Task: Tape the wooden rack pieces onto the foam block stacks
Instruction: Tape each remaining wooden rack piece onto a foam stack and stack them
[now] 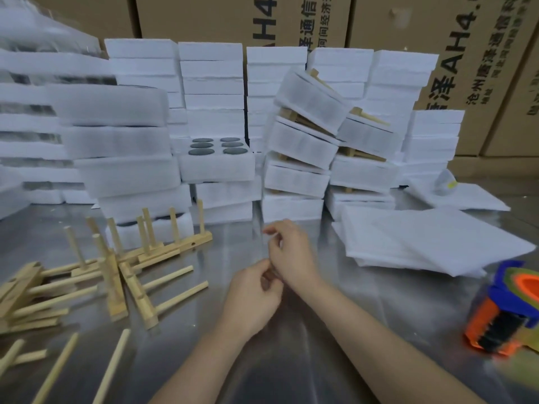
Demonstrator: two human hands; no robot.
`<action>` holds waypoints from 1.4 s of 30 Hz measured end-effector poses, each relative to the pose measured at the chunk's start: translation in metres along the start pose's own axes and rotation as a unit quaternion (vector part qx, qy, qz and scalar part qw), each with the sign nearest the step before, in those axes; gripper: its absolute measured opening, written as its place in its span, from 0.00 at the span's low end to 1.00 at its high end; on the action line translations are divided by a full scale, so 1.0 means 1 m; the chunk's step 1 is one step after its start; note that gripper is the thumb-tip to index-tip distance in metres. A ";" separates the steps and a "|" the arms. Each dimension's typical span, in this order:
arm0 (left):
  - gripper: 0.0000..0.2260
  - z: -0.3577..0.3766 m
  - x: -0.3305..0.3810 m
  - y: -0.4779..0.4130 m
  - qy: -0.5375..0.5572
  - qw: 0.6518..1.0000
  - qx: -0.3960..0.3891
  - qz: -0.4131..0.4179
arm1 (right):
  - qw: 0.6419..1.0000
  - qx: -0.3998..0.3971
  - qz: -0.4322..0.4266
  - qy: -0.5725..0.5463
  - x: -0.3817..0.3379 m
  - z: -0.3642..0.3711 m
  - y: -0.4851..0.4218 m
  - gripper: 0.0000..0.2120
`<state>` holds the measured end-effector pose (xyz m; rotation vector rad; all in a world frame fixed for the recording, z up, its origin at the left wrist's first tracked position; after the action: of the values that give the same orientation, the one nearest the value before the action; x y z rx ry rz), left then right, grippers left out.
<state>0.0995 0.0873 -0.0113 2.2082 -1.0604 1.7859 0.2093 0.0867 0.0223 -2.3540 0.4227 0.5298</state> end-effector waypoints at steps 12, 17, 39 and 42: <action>0.46 0.017 0.021 0.020 0.043 0.982 -0.133 0.130 | 0.940 -0.035 -0.195 0.277 -0.098 0.037 -0.134 0.33; 0.44 0.009 0.028 0.014 0.070 0.976 -0.110 0.175 | 0.917 0.031 -0.174 0.357 -0.104 0.058 -0.141 0.30; 0.15 -0.040 0.001 0.004 0.199 0.950 0.229 0.068 | 0.978 0.082 -0.181 0.056 -0.074 -0.097 0.014 0.23; 0.09 -0.055 -0.015 0.007 0.278 0.900 0.336 -0.006 | 0.974 0.069 -0.197 0.087 -0.058 -0.121 0.038 0.23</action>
<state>0.0499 0.1157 -0.0105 1.7108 -0.3245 2.8402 0.1743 -0.0139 0.1127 -2.2744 0.0588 0.1052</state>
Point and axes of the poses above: each hand's wrist, its own y-axis away from the middle knuckle, its own z-axis out of the palm, x = y × z, the point moved 7 cm from there along -y, towards the middle knuckle, and after that the axes turned 15 degrees about y, right-handed, at the moved point
